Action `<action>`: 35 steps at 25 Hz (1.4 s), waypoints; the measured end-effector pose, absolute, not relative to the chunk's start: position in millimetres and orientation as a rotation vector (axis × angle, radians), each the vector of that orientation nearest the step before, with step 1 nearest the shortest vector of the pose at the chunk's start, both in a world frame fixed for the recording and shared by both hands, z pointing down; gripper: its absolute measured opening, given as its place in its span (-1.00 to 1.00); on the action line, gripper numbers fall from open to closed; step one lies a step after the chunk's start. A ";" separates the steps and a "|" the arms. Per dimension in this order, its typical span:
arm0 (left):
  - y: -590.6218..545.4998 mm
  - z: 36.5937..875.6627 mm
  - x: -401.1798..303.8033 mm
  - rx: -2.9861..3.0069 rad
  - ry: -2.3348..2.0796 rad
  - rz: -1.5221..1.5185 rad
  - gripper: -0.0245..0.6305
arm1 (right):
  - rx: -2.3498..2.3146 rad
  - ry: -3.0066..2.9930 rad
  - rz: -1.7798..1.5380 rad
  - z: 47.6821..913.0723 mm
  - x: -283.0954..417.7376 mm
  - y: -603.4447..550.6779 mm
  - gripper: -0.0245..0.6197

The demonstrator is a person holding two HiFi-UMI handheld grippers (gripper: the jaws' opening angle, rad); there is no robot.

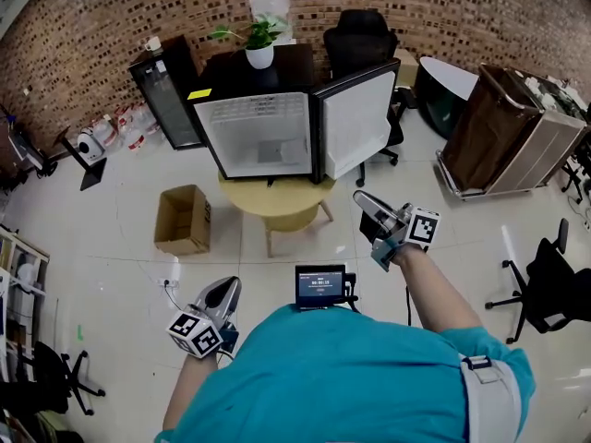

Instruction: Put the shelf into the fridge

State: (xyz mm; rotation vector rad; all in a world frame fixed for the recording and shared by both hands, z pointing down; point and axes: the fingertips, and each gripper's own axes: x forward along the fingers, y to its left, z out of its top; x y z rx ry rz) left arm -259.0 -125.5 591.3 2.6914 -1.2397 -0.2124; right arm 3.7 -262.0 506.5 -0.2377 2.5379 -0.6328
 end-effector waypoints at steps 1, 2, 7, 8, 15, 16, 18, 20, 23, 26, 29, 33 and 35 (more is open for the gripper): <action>-122.5 592.1 -243.5 2.685 -1.254 -0.219 -0.92 | -0.229 2.546 -0.629 507.3 20.2 -256.7 -0.92; -119.5 593.0 -226.6 2.670 -1.273 -0.231 -0.92 | -0.222 2.554 -0.628 508.6 38.4 -251.9 -0.92; -113.4 587.4 -131.1 2.657 -1.328 -0.293 -0.92 | -0.176 2.625 -0.641 514.1 126.2 -236.4 -0.92; -111.4 585.3 -114.4 2.660 -1.327 -0.296 -0.92 | -0.176 2.635 -0.659 514.5 138.8 -233.9 -0.92; -60.5 571.8 -34.5 2.678 -1.363 -0.240 -0.92 | -0.144 2.698 -0.604 497.3 189.8 -189.7 -0.92; -50.4 570.1 -28.9 2.683 -1.373 -0.238 -0.92 | -0.174 2.705 -0.639 505.7 196.5 -185.0 -0.92; -30.0 566.1 -21.8 2.685 -1.391 -0.248 -0.92 | -0.212 2.747 -0.628 514.7 204.0 -168.8 -0.92; -8.5 564.7 -14.3 2.688 -1.406 -0.262 -0.92 | -0.220 2.805 -0.533 515.6 208.5 -143.4 -0.92; 29.7 567.9 2.8 2.698 -1.407 -0.287 -0.92 | -0.238 2.875 -0.387 522.9 219.4 -99.6 -0.92; 74.5 568.5 14.7 2.718 -1.368 -0.292 -0.92 | -0.284 2.918 -0.300 528.3 227.7 -55.0 -0.92; 112.4 565.1 18.6 2.731 -1.316 -0.272 -0.92 | -0.370 2.919 -0.308 527.2 231.7 -19.2 -0.92; 135.3 569.6 27.4 2.698 -1.267 -0.259 -0.92 | -0.440 2.918 -0.292 529.0 241.4 13.2 -0.92; 146.4 572.7 45.4 2.709 -1.228 -0.256 -0.92 | -0.460 2.915 -0.278 528.9 261.6 31.6 -0.92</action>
